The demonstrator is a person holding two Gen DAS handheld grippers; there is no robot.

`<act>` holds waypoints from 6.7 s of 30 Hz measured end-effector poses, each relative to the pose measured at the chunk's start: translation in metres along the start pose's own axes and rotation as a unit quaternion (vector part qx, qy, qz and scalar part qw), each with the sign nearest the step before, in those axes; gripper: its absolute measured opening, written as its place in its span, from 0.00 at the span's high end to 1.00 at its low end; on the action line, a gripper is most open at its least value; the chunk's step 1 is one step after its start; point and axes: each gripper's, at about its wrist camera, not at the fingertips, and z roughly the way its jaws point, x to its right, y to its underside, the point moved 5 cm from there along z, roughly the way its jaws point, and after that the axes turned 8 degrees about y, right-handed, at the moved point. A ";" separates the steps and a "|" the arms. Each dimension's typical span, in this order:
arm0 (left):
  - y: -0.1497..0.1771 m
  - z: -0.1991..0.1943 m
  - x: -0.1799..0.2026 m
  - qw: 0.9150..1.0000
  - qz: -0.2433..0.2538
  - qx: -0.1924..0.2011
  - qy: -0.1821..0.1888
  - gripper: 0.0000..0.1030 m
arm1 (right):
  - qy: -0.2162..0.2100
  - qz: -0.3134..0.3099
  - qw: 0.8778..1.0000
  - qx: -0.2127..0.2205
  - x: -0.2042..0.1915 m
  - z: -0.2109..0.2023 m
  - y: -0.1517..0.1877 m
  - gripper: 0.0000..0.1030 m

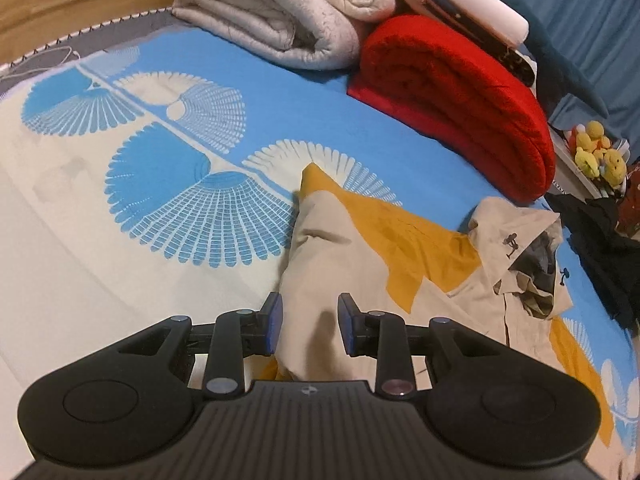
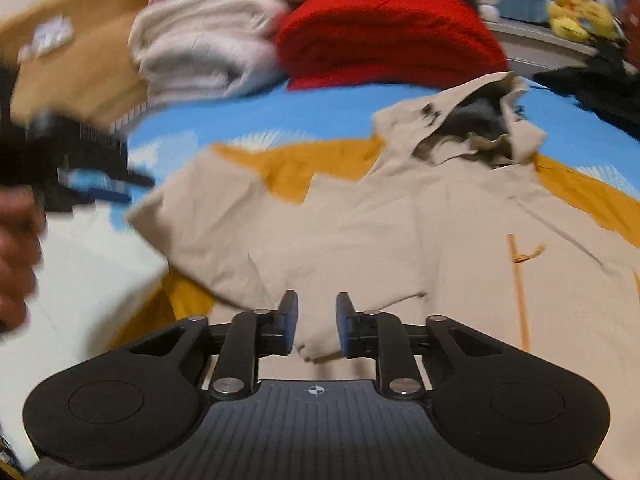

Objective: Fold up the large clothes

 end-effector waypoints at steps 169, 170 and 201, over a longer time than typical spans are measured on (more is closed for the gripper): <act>0.091 0.051 0.122 0.975 0.170 -0.116 0.082 0.52 | 0.447 0.441 0.741 0.240 0.570 -0.152 0.091 0.98; 0.086 0.049 0.118 0.977 0.163 -0.113 0.082 0.52 | 0.444 0.400 0.764 0.245 0.547 -0.149 0.063 0.98; 0.047 0.058 0.040 0.989 0.012 -0.128 0.066 0.60 | 0.057 0.220 0.974 0.008 0.147 -0.019 0.015 0.61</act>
